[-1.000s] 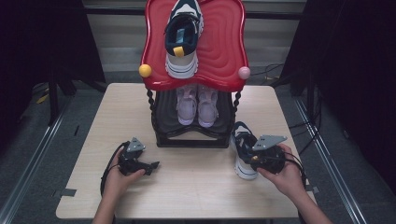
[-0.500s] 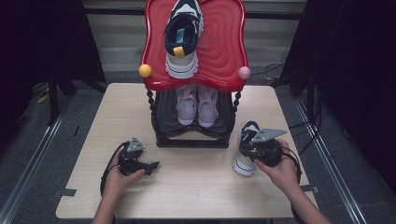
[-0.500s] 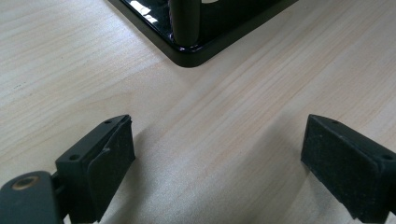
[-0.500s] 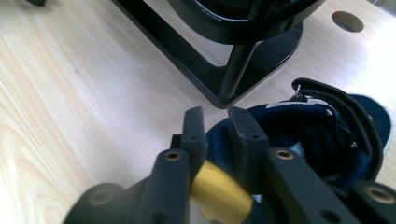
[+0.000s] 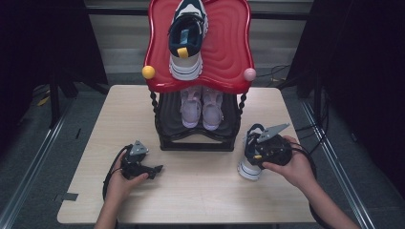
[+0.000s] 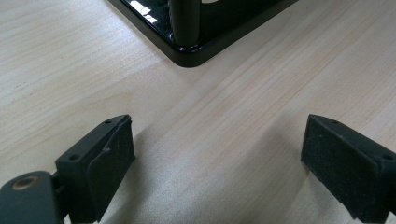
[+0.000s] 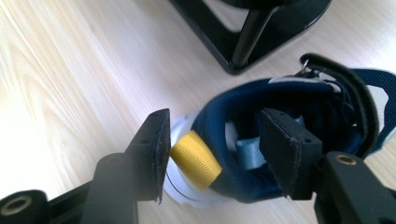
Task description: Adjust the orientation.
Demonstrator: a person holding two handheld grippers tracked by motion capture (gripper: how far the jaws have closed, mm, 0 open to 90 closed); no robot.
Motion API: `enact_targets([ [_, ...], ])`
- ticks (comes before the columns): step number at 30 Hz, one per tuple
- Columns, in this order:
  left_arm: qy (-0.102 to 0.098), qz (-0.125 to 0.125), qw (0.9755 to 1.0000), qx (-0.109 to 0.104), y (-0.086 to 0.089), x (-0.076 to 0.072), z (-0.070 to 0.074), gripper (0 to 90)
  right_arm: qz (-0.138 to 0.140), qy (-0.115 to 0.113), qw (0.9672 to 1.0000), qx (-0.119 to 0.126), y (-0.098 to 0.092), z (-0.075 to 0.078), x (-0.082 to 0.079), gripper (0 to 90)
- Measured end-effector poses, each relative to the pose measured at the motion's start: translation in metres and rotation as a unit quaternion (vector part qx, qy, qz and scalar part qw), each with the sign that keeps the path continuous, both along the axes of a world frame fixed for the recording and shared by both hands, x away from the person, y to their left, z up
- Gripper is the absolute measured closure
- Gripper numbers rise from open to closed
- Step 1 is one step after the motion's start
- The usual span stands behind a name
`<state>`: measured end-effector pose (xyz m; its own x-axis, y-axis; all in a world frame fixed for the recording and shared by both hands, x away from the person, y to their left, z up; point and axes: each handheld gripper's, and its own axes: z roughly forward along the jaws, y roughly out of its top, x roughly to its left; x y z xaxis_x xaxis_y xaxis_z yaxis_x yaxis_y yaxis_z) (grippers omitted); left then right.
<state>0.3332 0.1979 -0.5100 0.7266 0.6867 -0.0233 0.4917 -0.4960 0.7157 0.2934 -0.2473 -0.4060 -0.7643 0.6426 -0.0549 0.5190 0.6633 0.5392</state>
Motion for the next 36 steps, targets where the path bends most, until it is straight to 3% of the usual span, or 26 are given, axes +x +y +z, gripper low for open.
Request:
enact_targets([
  [4, 0.000, 0.000, 1.0000, 0.000, 0.000, 0.000, 0.000, 9.1, 0.022, 0.012, 0.9989, -0.039, 0.007, -0.004, 0.003, 49.6],
  [9, 0.000, 0.000, 1.0000, 0.001, 0.000, 0.000, 0.000, 9.0, 0.041, 0.021, 0.9970, -0.063, 0.011, -0.007, 0.003, 58.7],
  [14, 0.000, -0.001, 1.0000, 0.000, 0.000, 0.000, 0.000, 9.0, 0.045, 0.018, 0.9972, -0.056, 0.011, -0.005, 0.000, 66.1],
  [17, 0.001, -0.001, 1.0000, 0.000, 0.000, 0.000, 0.000, 9.1, 0.036, 0.029, 0.9978, -0.047, 0.012, -0.003, -0.005, 68.8],
  [25, 0.000, -0.001, 1.0000, 0.000, 0.000, 0.000, 0.000, 9.0, 0.023, 0.057, 0.9979, -0.021, 0.017, 0.000, -0.015, 68.9],
  [30, 0.000, -0.001, 1.0000, 0.000, 0.000, 0.000, 0.000, 9.0, 0.024, 0.075, 0.9964, -0.033, 0.023, 0.001, -0.009, 58.4],
  [32, 0.001, -0.001, 1.0000, 0.000, 0.000, 0.000, 0.000, 9.0, 0.022, 0.083, 0.9952, -0.047, 0.024, 0.002, -0.005, 58.0],
  [36, 0.001, -0.001, 1.0000, -0.001, 0.000, 0.000, 0.000, 9.1, 0.031, 0.122, 0.9899, -0.066, 0.026, 0.000, 0.001, 55.0],
])
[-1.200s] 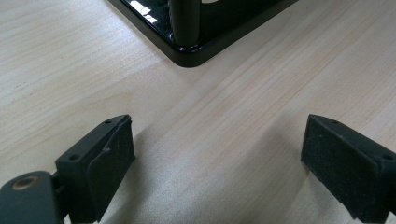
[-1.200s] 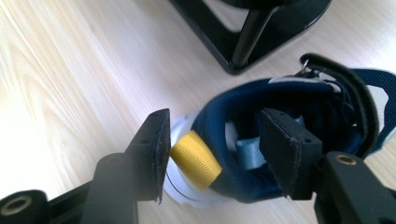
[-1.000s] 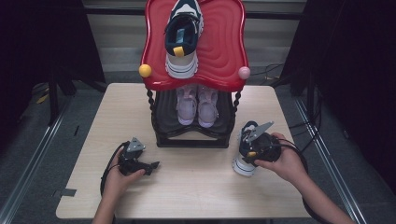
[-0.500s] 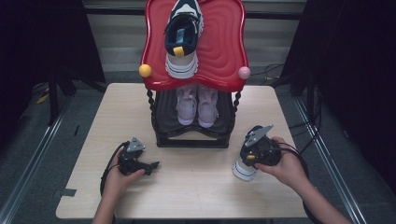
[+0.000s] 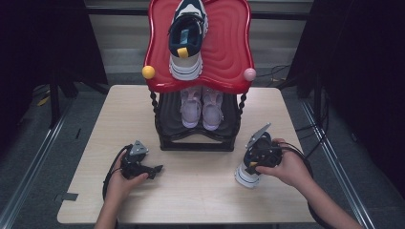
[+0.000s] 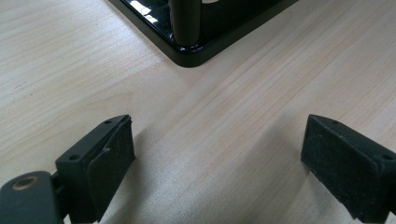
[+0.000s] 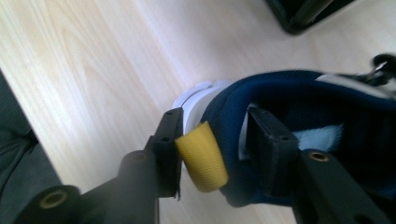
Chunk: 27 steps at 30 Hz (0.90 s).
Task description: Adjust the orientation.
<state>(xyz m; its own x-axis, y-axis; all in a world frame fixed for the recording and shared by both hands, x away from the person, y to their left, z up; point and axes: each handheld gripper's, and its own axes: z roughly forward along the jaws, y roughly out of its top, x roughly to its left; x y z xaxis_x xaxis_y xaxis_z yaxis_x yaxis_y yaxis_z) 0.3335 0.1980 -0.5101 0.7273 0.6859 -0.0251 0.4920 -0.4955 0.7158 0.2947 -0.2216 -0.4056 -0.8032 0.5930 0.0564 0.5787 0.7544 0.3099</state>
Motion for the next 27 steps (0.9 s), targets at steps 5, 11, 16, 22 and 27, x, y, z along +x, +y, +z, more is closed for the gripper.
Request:
enact_targets([
  [5, 0.000, 0.000, 1.0000, 0.000, 0.000, 0.000, 0.000, 9.1, -0.001, 0.027, 0.9995, -0.014, 0.003, -0.005, 0.004, 55.3],
  [11, 0.000, 0.000, 1.0000, 0.000, 0.000, 0.000, 0.000, 9.0, 0.015, 0.039, 0.9988, -0.026, 0.006, -0.010, 0.007, 56.5],
  [16, 0.000, 0.000, 1.0000, 0.000, 0.000, 0.000, 0.000, 9.0, 0.021, 0.046, 0.9978, -0.042, 0.009, -0.012, 0.009, 58.0],
  [22, 0.000, 0.000, 1.0000, 0.000, 0.000, 0.000, 0.000, 9.0, 0.018, 0.061, 0.9970, -0.045, 0.012, -0.016, 0.011, 58.4],
  [27, 0.000, 0.000, 1.0000, 0.000, 0.000, 0.000, 0.000, 9.0, 0.027, 0.078, 0.9951, -0.053, 0.015, -0.020, 0.015, 58.7],
])
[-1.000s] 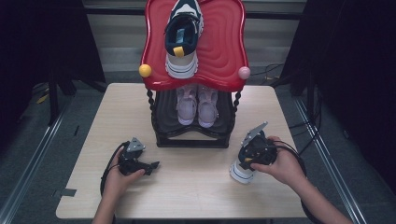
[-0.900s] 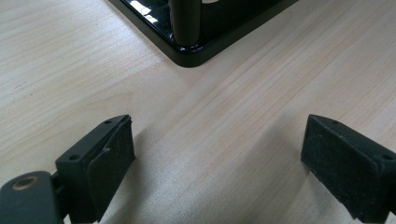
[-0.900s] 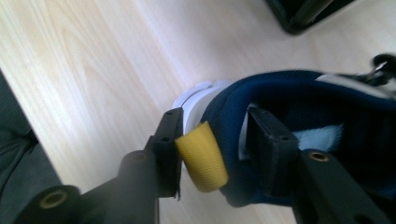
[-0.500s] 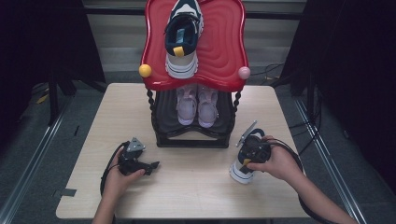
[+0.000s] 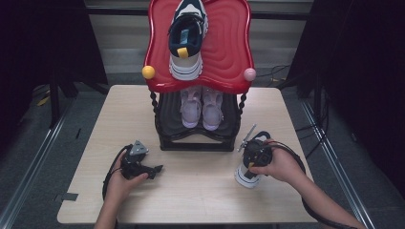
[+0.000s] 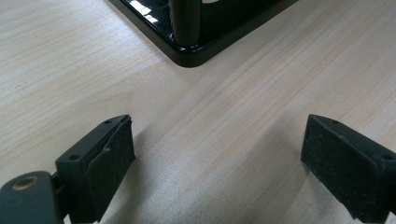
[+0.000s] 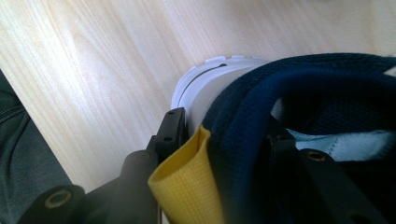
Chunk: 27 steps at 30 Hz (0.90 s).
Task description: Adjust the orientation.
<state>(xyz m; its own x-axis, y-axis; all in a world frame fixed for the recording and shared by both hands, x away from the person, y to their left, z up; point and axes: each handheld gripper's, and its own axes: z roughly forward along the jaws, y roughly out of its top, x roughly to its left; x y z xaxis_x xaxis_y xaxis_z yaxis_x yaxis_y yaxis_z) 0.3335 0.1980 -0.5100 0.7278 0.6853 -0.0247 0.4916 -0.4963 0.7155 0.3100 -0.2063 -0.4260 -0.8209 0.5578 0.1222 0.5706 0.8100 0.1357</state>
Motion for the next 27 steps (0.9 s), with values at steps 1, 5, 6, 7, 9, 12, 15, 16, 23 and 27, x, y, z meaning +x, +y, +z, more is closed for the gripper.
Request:
enact_targets([
  [1, 0.000, 0.000, 1.0000, 0.000, 0.0000, 0.0000, 0.0000, 9.0, 0.001, 0.005, 1.0000, -0.006, 0.0013, 0.0002, 0.0003, 58.8],
  [5, 0.000, 0.000, 1.0000, 0.000, 0.0000, 0.0000, 0.0000, 9.0, 0.009, 0.008, 0.9999, -0.012, 0.0040, -0.0005, 0.0013, 61.1],
  [6, 0.000, 0.000, 1.0000, 0.000, 0.0001, 0.0000, 0.0000, 9.0, 0.017, 0.007, 0.9997, -0.013, 0.0035, -0.0011, 0.0028, 61.6],
  [7, 0.000, 0.000, 1.0000, 0.000, 0.0000, 0.0000, 0.0000, 9.1, 0.021, 0.005, 0.9997, -0.014, 0.0034, -0.0015, 0.0034, 62.1],
  [9, 0.000, 0.000, 1.0000, 0.000, 0.0001, 0.0000, 0.0000, 9.1, 0.012, 0.017, 0.9997, -0.017, 0.0056, -0.0004, 0.0029, 62.6],
  [12, 0.000, 0.000, 1.0000, 0.000, 0.0001, 0.0000, 0.0000, 9.0, 0.020, 0.018, 0.9994, -0.020, 0.0056, -0.0009, 0.0046, 64.4],
  [15, 0.000, 0.000, 1.0000, 0.000, 0.0000, 0.0000, 0.0000, 9.0, 0.026, 0.021, 0.9992, -0.022, 0.0062, -0.0012, 0.0054, 67.3],
  [16, 0.000, 0.000, 1.0000, 0.000, 0.0001, 0.0000, 0.0000, 9.0, 0.010, 0.033, 0.9993, -0.015, 0.0087, -0.0004, 0.0034, 68.5],
  [23, 0.000, 0.000, 1.0000, 0.000, 0.0000, 0.0000, 0.0000, 9.0, 0.016, 0.034, 0.9991, -0.017, 0.0094, 0.0005, 0.0040, 71.1],
  [27, 0.000, 0.000, 1.0000, 0.000, 0.0000, 0.0000, 0.0000, 9.0, 0.035, 0.025, 0.9988, -0.024, 0.0087, 0.0003, 0.0050, 71.7],
])
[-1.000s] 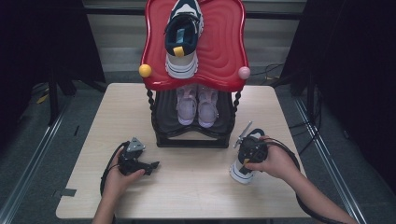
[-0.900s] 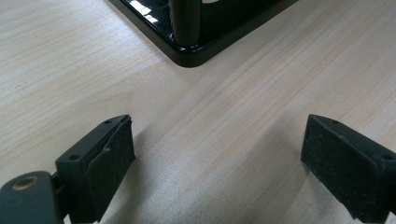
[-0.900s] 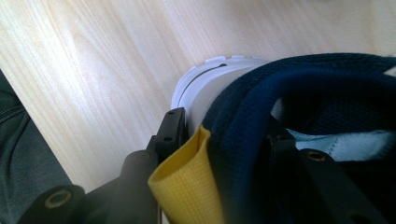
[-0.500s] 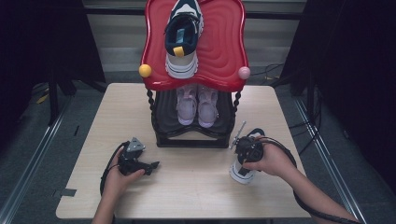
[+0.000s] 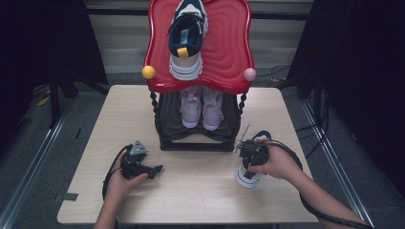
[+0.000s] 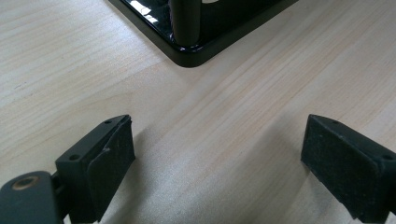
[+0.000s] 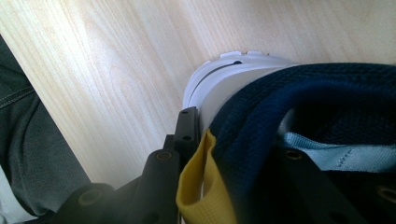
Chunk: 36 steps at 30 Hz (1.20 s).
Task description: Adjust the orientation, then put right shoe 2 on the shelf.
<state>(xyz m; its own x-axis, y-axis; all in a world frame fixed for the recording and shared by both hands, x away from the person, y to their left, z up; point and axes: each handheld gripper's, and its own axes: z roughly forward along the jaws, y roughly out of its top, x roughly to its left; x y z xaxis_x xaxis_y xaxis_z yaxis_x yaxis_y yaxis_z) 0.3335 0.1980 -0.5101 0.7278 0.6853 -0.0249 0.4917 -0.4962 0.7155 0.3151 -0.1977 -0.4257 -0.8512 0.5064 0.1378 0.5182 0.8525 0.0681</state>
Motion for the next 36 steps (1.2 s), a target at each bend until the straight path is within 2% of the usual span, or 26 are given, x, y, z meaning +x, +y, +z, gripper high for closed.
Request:
enact_targets([
  [4, 0.000, 0.000, 1.0000, 0.000, 0.000, 0.000, 0.000, 9.1, 0.015, -0.004, 0.9999, 0.000, -0.001, 0.000, 0.000, 72.2],
  [6, 0.000, 0.000, 1.0000, 0.000, 0.000, 0.000, 0.000, 9.0, 0.009, 0.003, 1.0000, 0.002, -0.001, 0.002, -0.002, 72.3],
  [8, 0.000, 0.000, 1.0000, 0.000, 0.000, 0.000, 0.000, 9.0, 0.016, 0.002, 0.9999, 0.003, -0.001, 0.004, -0.003, 72.3],
  [10, 0.000, -0.001, 1.0000, 0.000, 0.000, 0.000, 0.000, 9.0, 0.025, -0.005, 0.9997, 0.004, -0.003, 0.008, -0.004, 72.5],
  [12, 0.000, 0.000, 1.0000, -0.001, 0.000, 0.000, 0.000, 9.0, 0.016, -0.004, 0.9998, 0.011, -0.003, 0.013, -0.006, 72.5],
  [13, 0.000, 0.000, 1.0000, 0.000, 0.000, 0.000, 0.000, 9.0, 0.028, -0.008, 0.9995, 0.009, -0.004, 0.016, -0.005, 72.5],
  [15, 0.000, 0.000, 1.0000, 0.000, 0.000, 0.000, 0.000, 9.0, 0.024, -0.006, 0.9996, 0.014, -0.004, 0.023, -0.006, 72.5],
  [17, 0.000, 0.000, 1.0000, 0.000, 0.000, 0.000, 0.000, 9.0, 0.032, -0.009, 0.9992, 0.021, -0.005, 0.032, -0.007, 72.5],
  [20, 0.000, 0.000, 1.0000, 0.000, 0.000, 0.000, 0.000, 9.0, 0.045, -0.018, 0.9986, 0.022, -0.006, 0.047, -0.009, 72.7],
  [27, -0.001, 0.002, 1.0000, -0.003, 0.000, 0.000, 0.000, 9.0, 0.065, -0.021, 0.9975, 0.017, -0.009, 0.089, -0.010, 72.9],
  [28, -0.001, 0.002, 1.0000, -0.003, 0.000, 0.000, 0.000, 9.0, 0.062, -0.020, 0.9978, 0.013, -0.010, 0.097, -0.011, 72.9],
  [31, -0.002, 0.001, 1.0000, -0.001, 0.000, 0.000, 0.000, 9.0, 0.077, -0.028, 0.9965, 0.017, -0.013, 0.118, -0.009, 72.9],
  [36, -0.001, 0.000, 1.0000, -0.001, 0.000, 0.000, 0.000, 9.0, 0.094, -0.028, 0.9950, 0.017, -0.015, 0.161, -0.008, 73.1],
])
